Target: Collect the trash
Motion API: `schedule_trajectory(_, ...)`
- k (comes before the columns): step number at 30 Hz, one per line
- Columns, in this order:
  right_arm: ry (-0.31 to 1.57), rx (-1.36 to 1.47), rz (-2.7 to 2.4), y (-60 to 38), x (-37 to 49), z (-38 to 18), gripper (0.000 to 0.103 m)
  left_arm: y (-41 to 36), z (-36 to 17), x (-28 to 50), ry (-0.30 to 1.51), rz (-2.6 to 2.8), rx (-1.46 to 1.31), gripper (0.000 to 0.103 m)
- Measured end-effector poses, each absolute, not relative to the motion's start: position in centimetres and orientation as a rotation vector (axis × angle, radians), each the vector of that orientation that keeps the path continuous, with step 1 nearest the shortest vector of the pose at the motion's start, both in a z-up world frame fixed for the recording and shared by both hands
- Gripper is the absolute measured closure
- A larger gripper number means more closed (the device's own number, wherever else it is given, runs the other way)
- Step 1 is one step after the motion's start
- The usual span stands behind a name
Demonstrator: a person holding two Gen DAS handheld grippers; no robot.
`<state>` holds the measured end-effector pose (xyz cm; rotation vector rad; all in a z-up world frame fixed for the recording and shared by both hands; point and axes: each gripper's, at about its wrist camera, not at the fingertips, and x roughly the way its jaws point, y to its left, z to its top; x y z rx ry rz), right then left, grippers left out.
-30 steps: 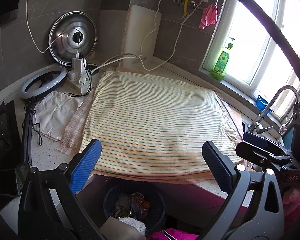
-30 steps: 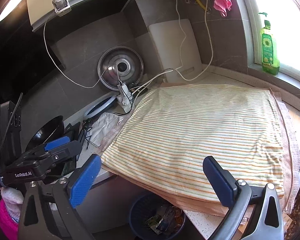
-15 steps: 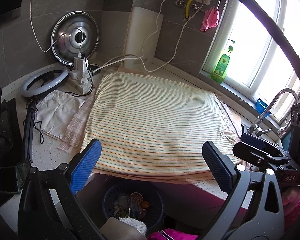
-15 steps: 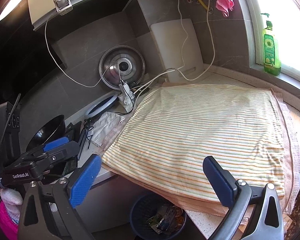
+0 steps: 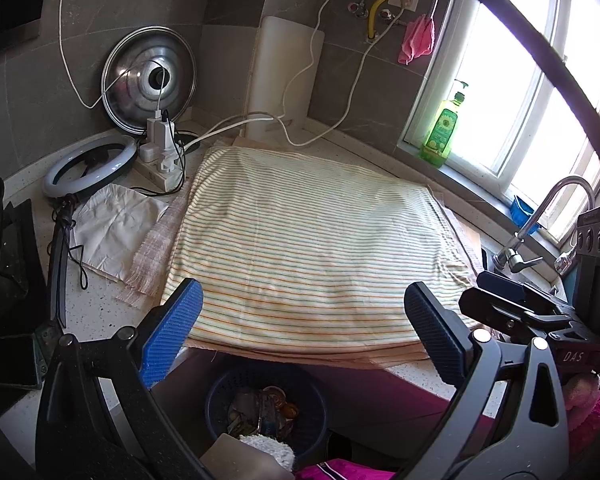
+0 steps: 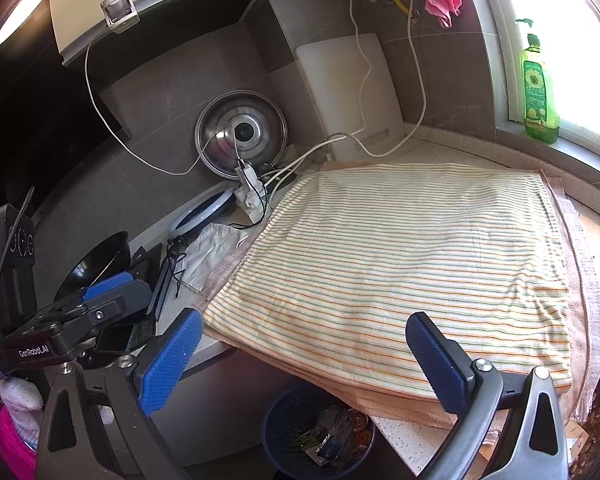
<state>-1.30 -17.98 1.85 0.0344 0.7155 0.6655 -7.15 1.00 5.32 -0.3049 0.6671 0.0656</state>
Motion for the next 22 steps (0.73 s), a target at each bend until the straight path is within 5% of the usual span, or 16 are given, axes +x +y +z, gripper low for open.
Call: schedule_trajectory(22,0.752,0.075,0.640,-18.8,0.0,0.8,0.000,0.7,4.7,-6.3,0.678,0.064,-0.281,0.001)
